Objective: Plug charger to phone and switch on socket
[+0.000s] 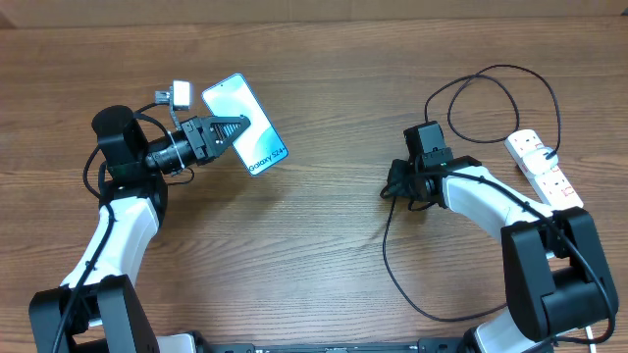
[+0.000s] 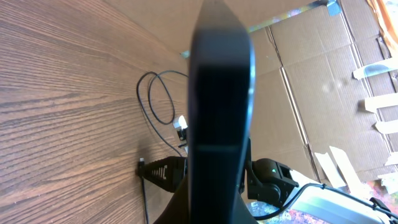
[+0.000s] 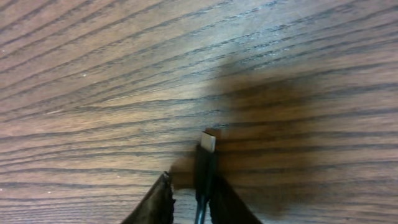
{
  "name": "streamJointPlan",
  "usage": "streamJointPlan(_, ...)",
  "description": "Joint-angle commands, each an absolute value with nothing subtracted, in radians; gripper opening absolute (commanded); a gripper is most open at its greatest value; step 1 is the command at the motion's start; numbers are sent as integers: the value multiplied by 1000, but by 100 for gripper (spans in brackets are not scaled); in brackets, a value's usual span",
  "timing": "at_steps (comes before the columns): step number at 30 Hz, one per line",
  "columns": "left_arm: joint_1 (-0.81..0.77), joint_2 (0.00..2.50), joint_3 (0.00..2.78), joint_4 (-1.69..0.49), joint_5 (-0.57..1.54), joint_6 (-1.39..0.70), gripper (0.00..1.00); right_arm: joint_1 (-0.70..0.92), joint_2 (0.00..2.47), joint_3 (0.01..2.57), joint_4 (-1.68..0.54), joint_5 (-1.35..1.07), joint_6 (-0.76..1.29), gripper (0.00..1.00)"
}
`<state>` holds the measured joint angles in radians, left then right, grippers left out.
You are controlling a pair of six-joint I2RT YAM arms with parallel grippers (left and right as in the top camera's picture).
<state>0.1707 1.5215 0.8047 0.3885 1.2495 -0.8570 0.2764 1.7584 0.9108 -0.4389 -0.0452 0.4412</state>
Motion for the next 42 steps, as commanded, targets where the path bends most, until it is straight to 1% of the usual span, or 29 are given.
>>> streamJointPlan(1,170,1518,814,395,1275,-835,4,281,1844,852,-476,-70,446,11)
streamJointPlan(2,170,1518,814,395,1275,-839,4,281,1847,852,-474,-70,446,4)
streamJointPlan(5,170,1518,814,393,1277,-839,4,281,1846,855,-465,-106,436,4)
streamJointPlan(8,170,1518,814,393,1285,-838,4,258,1839,893,-484,-236,311,4)
streamJointPlan(10,170,1518,814,393,1284,-838,4,231,1819,929,-523,-367,249,4)
streamJointPlan(11,170,1518,814,393,1284,-838,4,203,1793,958,-543,-557,168,4)
streamJointPlan(12,170,1518,814,393,1284,-838,4,194,1784,964,-545,-619,146,4)
streamJointPlan(13,170,1518,814,393,1285,-838,4,170,1755,971,-540,-817,92,4)
streamJointPlan(15,170,1518,814,393,1294,-838,4,155,1725,971,-539,-983,49,4)
streamJointPlan(17,169,1518,814,393,1311,-839,4,156,1708,971,-554,-1069,22,4)
streamJointPlan(18,164,1518,814,394,1333,-839,4,160,1699,971,-592,-1174,-44,4)
streamJointPlan(20,146,1518,814,394,1360,-842,4,162,1696,971,-663,-1295,-159,4)
streamJointPlan(27,84,1518,814,410,1380,-891,4,163,1696,971,-950,-1411,-528,4)
streamJointPlan(30,35,1518,814,458,1356,-908,4,187,1696,971,-962,-1415,-551,4)
streamJointPlan(34,-28,1518,814,623,1316,-967,4,265,1696,971,-902,-1438,-550,4)
streamJointPlan(36,-30,1518,814,626,1304,-970,4,279,1696,971,-864,-1462,-538,4)
streamJointPlan(37,-30,1518,814,626,1301,-969,4,281,1696,971,-800,-1475,-467,4)
streamJointPlan(42,-33,1518,814,626,1295,-969,4,282,1696,971,-604,-1475,-268,4)
